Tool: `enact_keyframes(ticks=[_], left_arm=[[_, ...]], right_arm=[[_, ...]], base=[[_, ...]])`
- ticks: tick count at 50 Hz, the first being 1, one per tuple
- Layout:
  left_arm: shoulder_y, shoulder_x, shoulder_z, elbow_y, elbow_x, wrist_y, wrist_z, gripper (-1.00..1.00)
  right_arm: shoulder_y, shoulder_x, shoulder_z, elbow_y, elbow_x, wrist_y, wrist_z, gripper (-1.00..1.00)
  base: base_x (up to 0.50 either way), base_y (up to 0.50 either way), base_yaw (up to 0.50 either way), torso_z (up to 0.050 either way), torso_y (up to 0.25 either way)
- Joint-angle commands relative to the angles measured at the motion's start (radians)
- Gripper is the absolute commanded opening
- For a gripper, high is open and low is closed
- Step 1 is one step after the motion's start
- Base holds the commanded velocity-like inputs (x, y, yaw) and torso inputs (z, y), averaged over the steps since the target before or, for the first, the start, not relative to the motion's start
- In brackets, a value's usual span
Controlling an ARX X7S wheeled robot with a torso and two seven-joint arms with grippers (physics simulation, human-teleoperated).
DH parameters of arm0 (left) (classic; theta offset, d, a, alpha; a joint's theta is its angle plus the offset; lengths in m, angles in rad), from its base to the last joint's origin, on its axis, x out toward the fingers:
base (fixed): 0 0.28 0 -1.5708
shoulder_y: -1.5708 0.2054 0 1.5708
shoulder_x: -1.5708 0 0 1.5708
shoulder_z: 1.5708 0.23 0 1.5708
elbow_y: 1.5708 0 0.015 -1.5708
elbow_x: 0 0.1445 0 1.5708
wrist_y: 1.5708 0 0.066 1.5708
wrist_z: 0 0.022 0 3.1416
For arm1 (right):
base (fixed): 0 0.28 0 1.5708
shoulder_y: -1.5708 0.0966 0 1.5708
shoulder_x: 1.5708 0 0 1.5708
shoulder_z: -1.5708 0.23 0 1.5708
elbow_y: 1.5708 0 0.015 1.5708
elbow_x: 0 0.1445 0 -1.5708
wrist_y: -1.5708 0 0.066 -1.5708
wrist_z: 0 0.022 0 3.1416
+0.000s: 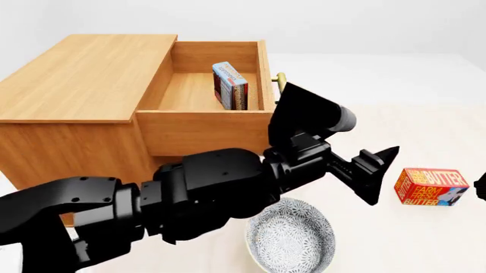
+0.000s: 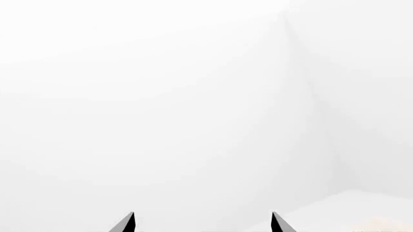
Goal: Put the chocolate pudding in the top drawer of the cabinet and close it.
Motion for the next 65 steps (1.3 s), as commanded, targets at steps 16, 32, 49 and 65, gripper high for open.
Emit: enact_keyframes(ticks=[16,32,49,65], left_arm=[[-0.033,0.120,0.026,-0.167,0.044,-0.034,-0.010,1.00],[-0.042,0.208,0.031,-0.317,0.060,-0.048,-0.001,1.00],[-0.011,0.212,0.029,-0.474,0.089,-0.066,0.002,1.00],[0.005,0.212,0.029,-0.500,0.089,-0.072,0.015,1.00]], right_arm=[[-0.001,-0.029,0.014,0.019,0.014,0.010,-0.029,1.00],[0.101,-0.077,-0.031,0.035,-0.001,0.074,-0.030,1.00],[0.155,-0.107,-0.052,0.041,-0.018,0.116,-0.025,1.00],[0.124,-0.104,-0.028,0.036,-0.014,0.103,-0.031,1.00]], base=[[0.00,0.00,0.00,0.000,0.000],[0.00,0.00,0.00,0.000,0.000],[0.00,0.00,0.00,0.000,0.000],[0.00,0.00,0.00,0.000,0.000]])
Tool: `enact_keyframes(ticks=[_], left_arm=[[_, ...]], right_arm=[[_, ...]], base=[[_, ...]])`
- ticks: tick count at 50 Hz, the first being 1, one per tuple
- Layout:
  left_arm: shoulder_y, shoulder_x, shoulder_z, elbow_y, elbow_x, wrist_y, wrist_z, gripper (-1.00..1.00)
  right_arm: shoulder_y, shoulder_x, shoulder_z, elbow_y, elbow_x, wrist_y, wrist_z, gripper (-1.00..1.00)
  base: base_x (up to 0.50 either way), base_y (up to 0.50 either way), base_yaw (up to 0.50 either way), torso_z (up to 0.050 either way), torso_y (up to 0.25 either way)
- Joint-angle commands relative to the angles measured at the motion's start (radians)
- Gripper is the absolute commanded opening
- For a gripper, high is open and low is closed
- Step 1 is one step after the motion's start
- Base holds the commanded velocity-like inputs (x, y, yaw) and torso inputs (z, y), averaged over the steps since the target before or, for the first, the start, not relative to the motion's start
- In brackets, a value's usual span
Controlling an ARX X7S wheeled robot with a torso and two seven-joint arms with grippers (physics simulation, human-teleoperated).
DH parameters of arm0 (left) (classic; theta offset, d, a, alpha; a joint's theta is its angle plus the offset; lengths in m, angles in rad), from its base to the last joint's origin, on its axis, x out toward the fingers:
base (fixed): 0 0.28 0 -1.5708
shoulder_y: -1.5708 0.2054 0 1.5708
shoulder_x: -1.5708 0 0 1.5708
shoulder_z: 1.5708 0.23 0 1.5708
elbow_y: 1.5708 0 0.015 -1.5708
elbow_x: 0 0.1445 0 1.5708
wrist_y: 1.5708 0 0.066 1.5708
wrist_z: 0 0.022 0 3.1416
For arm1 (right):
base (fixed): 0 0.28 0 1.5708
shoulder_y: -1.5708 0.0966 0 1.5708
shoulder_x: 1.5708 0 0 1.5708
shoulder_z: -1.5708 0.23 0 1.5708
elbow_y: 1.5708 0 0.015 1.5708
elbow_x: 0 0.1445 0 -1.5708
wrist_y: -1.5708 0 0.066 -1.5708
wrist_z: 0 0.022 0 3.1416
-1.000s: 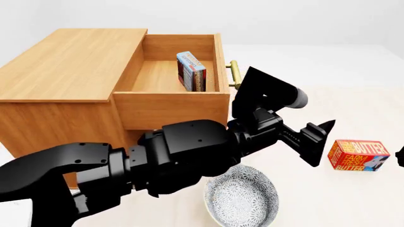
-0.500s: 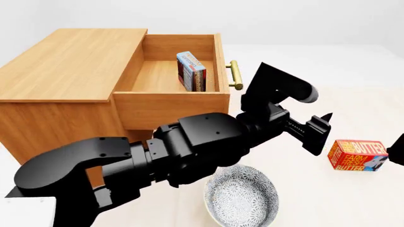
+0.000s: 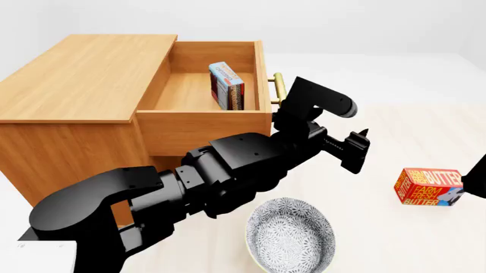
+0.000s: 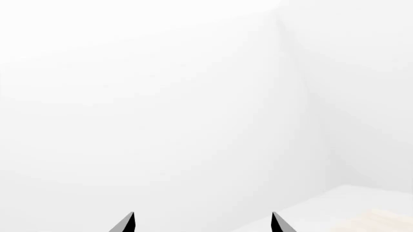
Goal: Put the chocolate pudding in the top drawer of the cabinet and close it.
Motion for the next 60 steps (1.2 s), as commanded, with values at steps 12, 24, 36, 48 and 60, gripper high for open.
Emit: enact_keyframes(ticks=[12,24,36,48,60], left_arm=[[0.022,0.000,0.001,-0.081,0.022,-0.020,-0.004,1.00],[0.026,0.000,-0.001,-0.152,0.036,-0.030,-0.010,1.00],[0.022,0.000,-0.001,-0.197,0.047,-0.023,-0.011,1.00],[0.027,-0.001,-0.003,-0.243,0.070,-0.017,-0.006,1.00],[0.030,-0.030,-0.010,-0.248,0.075,-0.010,-0.011,1.00]], right_arm=[[-0.037,-0.001,0.028,-0.001,0.009,-0.015,-0.016,1.00],[-0.183,0.035,0.117,-0.024,0.035,-0.085,-0.033,1.00],[-0.276,0.045,0.185,-0.044,0.039,-0.117,-0.041,1.00],[-0.256,0.043,0.189,-0.062,0.020,-0.087,-0.022,1.00],[-0.243,0.038,0.188,-0.071,0.014,-0.068,-0.023,1.00]], base=[[0.00,0.00,0.00,0.000,0.000],[0.00,0.00,0.00,0.000,0.000],[0.00,0.00,0.00,0.000,0.000],[0.00,0.00,0.00,0.000,0.000],[0.00,0.00,0.00,0.000,0.000]])
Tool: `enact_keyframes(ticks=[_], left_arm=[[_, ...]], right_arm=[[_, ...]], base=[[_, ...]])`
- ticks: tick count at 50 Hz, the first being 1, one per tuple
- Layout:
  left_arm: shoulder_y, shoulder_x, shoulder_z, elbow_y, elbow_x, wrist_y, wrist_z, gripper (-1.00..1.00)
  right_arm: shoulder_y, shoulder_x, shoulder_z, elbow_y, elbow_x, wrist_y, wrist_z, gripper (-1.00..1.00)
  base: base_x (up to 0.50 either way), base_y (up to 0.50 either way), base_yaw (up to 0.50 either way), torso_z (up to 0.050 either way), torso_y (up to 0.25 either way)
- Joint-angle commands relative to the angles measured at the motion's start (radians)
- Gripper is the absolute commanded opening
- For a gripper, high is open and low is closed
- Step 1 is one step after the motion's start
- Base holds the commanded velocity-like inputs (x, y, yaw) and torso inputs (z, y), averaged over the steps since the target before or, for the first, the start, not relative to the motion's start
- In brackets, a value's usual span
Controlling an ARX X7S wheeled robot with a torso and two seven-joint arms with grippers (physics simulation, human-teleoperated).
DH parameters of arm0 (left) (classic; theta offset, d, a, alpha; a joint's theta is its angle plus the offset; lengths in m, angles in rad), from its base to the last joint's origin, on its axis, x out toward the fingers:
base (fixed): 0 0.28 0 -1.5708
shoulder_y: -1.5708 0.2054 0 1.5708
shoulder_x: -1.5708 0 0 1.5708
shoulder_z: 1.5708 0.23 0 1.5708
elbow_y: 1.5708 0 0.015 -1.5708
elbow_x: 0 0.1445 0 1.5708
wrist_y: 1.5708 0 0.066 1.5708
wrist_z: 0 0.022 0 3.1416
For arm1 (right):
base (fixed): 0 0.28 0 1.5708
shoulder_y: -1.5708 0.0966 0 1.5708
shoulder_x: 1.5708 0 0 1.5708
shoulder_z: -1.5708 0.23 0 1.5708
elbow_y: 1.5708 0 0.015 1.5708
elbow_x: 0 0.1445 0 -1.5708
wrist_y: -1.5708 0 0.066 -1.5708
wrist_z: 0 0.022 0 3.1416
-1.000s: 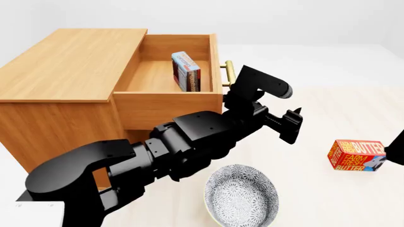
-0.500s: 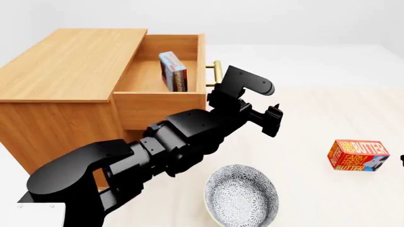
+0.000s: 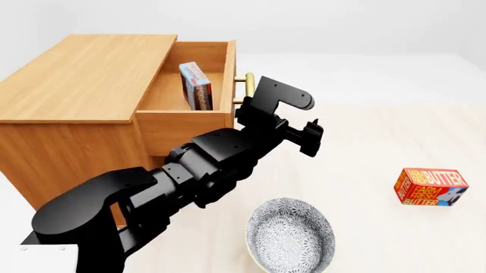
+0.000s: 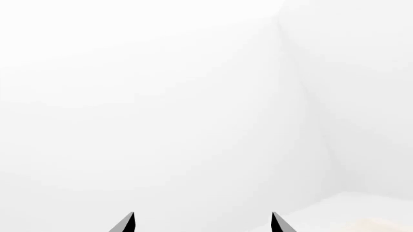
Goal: Put the chocolate pudding in the top drawer of the cabinet and close it.
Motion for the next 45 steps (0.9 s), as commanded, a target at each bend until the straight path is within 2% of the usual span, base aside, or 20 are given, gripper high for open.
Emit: enact_keyframes(ticks=[1,11,20,31,45], left_arm=[[0.003,-0.030,-0.005,-0.014,0.008,0.006,-0.008,1.00],[0.008,-0.064,-0.016,-0.012,0.004,0.015,-0.006,1.00],[0.016,-0.082,-0.026,-0.025,0.002,0.024,-0.001,1.00],[0.015,-0.105,-0.034,-0.026,0.001,0.028,-0.007,1.00],[0.016,-0.169,-0.044,0.016,0.002,0.034,-0.046,1.00]], right_arm=[[0.005,-0.003,0.004,-0.010,-0.008,0.015,-0.001,1.00],[0.097,0.000,-0.081,-0.043,-0.058,0.100,-0.008,1.00],[0.062,0.019,-0.094,-0.081,-0.089,0.109,-0.040,1.00],[0.150,-0.009,-0.160,-0.079,-0.103,0.169,-0.062,1.00],[0.133,-0.012,-0.155,-0.077,-0.100,0.162,-0.084,1.00]], base=[[0.00,0.00,0.00,0.000,0.000],[0.00,0.00,0.00,0.000,0.000],[0.00,0.00,0.00,0.000,0.000],[0.00,0.00,0.00,0.000,0.000],[0.00,0.00,0.00,0.000,0.000]])
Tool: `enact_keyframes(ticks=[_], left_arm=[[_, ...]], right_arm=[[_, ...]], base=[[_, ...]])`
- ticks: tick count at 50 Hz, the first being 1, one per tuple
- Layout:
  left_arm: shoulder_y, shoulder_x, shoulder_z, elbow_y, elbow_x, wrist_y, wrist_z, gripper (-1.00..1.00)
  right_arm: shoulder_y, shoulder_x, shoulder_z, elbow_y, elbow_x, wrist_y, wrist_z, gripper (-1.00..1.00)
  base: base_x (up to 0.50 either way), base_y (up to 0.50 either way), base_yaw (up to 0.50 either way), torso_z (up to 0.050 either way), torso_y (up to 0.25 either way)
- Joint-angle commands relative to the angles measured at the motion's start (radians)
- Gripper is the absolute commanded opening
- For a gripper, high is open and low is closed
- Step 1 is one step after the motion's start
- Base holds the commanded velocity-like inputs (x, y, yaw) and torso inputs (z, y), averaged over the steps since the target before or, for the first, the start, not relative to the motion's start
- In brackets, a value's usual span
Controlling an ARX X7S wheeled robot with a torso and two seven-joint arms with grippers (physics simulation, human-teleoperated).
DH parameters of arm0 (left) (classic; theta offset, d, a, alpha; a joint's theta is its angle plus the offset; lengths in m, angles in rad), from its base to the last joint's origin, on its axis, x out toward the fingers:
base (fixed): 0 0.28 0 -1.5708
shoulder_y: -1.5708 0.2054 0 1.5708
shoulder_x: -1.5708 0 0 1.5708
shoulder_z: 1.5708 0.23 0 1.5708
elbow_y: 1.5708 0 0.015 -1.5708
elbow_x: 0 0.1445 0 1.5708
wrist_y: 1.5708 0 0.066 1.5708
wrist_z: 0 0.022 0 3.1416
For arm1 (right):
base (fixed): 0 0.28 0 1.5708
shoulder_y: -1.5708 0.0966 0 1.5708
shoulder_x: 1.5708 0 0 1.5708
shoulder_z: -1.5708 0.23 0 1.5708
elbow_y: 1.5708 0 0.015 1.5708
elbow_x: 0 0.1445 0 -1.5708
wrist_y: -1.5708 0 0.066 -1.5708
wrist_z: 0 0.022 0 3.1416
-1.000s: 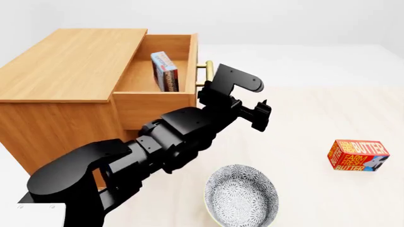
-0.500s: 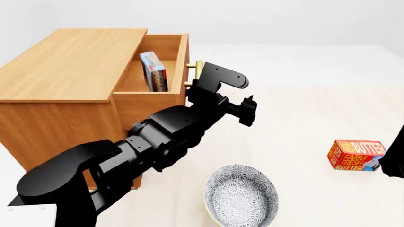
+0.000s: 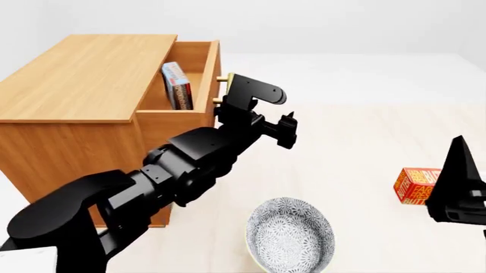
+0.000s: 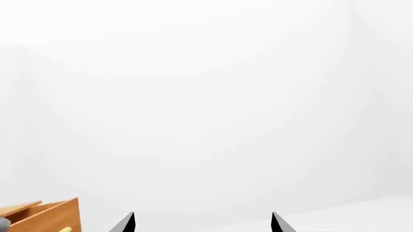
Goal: Put the chocolate pudding in the top drawer of the cabinet and close it.
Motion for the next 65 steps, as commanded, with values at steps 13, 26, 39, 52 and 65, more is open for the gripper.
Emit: enact_keyframes(ticks=[13,26,39,52,65], left_arm=[[0.004,-0.141,-0.021,0.069,0.002,0.018,-0.093,1.00],[0.008,-0.191,-0.024,0.135,0.009,0.022,-0.126,1.00],[0.011,-0.252,-0.026,0.205,0.023,0.033,-0.170,1.00],[0.026,-0.333,-0.026,0.309,0.044,0.053,-0.213,1.00],[0.045,-0.407,-0.025,0.410,0.063,0.074,-0.249,1.00]], right_arm=[[0.034,-0.023,-0.018,0.005,-0.006,0.031,-0.013,1.00],[0.085,-0.041,-0.037,0.006,-0.008,0.067,-0.005,1.00],[0.021,-0.023,0.005,-0.003,-0.002,0.034,-0.007,1.00],[0.015,-0.028,0.011,-0.010,-0.010,0.037,-0.006,1.00],[0.020,-0.035,0.011,-0.009,-0.012,0.045,-0.009,1.00]], base=[[0.00,0.00,0.00,0.000,0.000],[0.00,0.00,0.00,0.000,0.000],[0.00,0.00,0.00,0.000,0.000],[0.00,0.00,0.00,0.000,0.000],[0.00,0.00,0.00,0.000,0.000]])
